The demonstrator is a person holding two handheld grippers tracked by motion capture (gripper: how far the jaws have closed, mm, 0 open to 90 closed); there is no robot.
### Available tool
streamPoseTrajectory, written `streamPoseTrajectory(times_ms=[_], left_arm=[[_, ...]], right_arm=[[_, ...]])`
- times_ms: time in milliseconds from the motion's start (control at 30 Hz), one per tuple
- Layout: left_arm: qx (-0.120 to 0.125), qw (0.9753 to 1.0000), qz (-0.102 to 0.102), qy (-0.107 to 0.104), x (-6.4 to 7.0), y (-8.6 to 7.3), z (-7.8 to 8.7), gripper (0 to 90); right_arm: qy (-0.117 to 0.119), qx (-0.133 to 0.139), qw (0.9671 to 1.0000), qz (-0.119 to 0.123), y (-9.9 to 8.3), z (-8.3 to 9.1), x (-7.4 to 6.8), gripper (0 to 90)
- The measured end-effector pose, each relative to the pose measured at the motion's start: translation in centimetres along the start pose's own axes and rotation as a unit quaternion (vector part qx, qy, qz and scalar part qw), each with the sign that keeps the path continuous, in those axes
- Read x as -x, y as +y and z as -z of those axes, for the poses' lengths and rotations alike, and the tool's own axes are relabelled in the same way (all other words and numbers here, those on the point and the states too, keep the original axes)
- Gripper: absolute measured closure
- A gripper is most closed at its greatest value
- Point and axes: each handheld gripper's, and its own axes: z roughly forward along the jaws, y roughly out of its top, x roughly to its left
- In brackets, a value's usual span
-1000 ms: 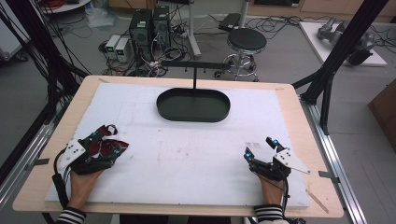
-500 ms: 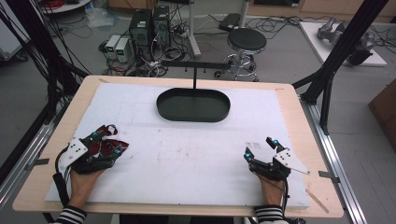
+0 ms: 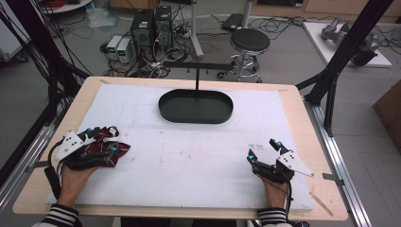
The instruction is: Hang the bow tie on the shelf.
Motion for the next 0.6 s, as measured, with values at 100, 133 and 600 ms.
streamPoseTrajectory(times_ms=[100,133,600], left_arm=[[-0.019,0.9998,-0.006,-0.007,-0.2,0.6,-0.1,14.0],[-0.025,0.9996,-0.008,-0.01,-0.3,0.8,-0.1,14.0],[-0.104,0.9937,-0.011,-0.041,-1.6,3.4,-0.4,17.0]], right_arm=[[0.001,0.0,1.0,-0.002,0.0,0.0,0.0,9.8],[0.001,0.0,1.0,-0.001,0.0,0.0,0.0,9.8],[-0.001,0.0,1.0,0.0,0.0,0.0,0.0,9.9]])
